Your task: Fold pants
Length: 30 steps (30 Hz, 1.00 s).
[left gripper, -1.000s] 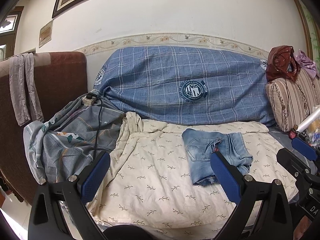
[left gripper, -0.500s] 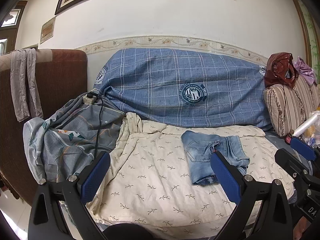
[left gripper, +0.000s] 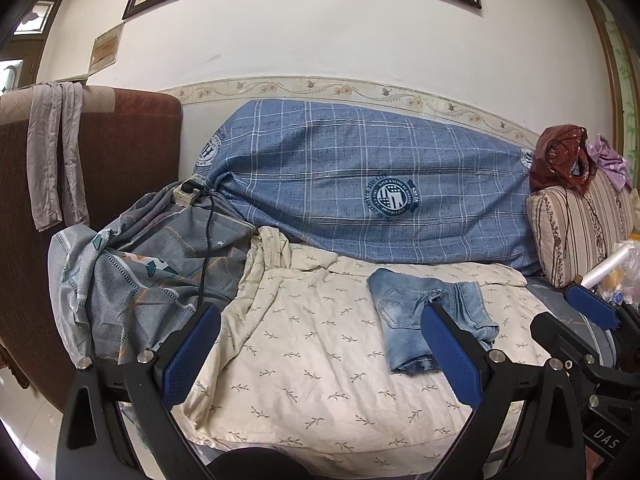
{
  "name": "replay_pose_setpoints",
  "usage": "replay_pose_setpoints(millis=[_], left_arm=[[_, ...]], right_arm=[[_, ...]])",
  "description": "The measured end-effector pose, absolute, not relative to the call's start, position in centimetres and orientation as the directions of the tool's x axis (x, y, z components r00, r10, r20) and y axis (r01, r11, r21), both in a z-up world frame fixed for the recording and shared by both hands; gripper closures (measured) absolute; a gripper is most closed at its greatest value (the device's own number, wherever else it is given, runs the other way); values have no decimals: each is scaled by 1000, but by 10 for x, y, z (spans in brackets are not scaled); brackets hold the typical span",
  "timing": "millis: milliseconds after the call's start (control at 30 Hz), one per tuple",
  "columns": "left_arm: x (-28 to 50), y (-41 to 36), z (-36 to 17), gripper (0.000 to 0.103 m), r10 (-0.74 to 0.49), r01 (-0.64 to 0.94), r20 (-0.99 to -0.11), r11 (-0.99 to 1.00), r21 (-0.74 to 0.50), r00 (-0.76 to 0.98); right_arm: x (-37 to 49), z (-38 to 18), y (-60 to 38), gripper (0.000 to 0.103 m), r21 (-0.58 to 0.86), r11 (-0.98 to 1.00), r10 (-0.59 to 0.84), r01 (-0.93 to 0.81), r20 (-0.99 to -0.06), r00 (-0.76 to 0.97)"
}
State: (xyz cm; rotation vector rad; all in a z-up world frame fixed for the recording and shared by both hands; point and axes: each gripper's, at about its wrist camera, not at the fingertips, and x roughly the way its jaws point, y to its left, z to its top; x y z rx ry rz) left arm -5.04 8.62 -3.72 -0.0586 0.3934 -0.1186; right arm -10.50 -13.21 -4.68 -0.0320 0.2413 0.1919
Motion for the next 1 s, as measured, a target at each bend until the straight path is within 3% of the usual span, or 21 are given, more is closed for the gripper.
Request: replay_pose_setpoints(millis=[633, 1000], left_arm=[[-6, 86, -71, 3, -71, 34, -491, 996, -86, 868], [-13, 51, -52, 3, -73, 65, -479, 997, -32, 875]], right_arm=[[-68, -75, -127, 32, -30, 979, 187, -202, -263, 946], [-72, -80, -164, 32, 48, 982, 190, -184, -239, 952]])
